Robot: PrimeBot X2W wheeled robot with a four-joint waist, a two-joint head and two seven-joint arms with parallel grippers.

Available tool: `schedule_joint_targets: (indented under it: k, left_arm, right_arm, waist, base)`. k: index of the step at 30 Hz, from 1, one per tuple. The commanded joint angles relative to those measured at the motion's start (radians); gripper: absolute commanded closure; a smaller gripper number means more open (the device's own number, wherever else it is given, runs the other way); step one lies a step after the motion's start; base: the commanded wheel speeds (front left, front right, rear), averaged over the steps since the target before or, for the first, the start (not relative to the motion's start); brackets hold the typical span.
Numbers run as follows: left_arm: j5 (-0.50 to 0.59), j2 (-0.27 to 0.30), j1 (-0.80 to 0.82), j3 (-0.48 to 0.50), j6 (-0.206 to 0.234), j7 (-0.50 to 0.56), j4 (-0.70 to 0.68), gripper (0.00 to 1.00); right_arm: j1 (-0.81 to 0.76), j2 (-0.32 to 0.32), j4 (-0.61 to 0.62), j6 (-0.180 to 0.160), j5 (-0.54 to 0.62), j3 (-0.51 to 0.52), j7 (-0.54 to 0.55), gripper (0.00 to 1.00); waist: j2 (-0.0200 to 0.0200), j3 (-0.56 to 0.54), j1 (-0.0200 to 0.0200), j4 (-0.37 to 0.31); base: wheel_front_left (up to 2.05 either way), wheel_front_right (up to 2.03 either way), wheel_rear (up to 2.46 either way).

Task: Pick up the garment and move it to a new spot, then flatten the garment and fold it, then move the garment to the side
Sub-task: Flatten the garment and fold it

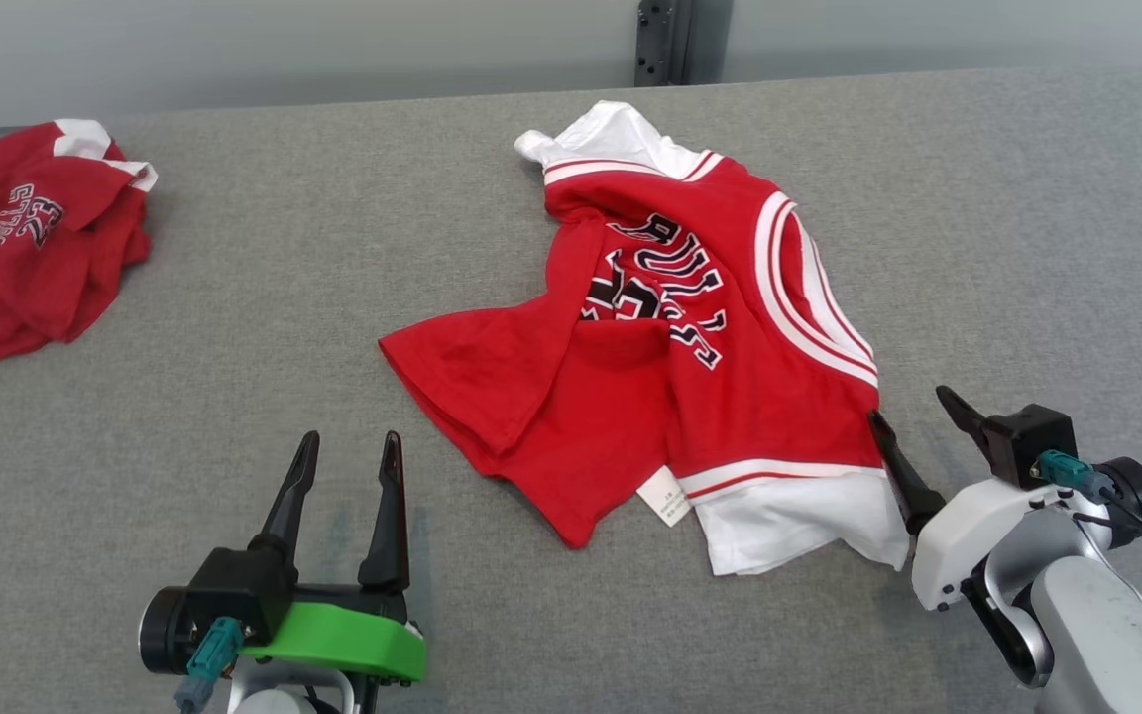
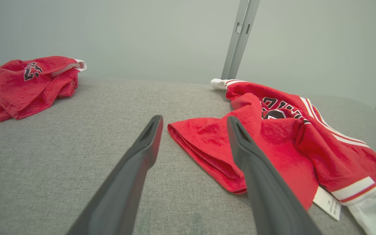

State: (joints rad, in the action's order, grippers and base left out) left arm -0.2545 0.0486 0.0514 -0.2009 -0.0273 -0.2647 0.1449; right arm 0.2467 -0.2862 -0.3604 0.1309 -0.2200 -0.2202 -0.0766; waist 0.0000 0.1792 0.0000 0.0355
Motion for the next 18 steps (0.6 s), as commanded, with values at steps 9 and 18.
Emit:
schedule_joint_targets:
  k: [9, 18]
  left_arm:
    - [-0.020, 0.003, 0.020, -0.016, 0.010, 0.001, 0.003, 0.00]
    - [-0.031, 0.003, 0.011, -0.029, 0.014, 0.001, 0.002, 0.00]
  right_arm:
    - [0.106, -0.022, -0.234, 0.000, -0.100, -0.062, 0.029, 0.67]
    - [0.244, -0.096, -0.389, -0.001, -0.111, -0.033, -0.042, 1.00]
  waist:
    - [0.0000, 0.037, 0.0000, 0.101]
    - [0.0000, 0.036, 0.0000, 0.140]
  base:
    - [0.00, 0.00, 0.00]
    - [0.00, 0.00, 0.00]
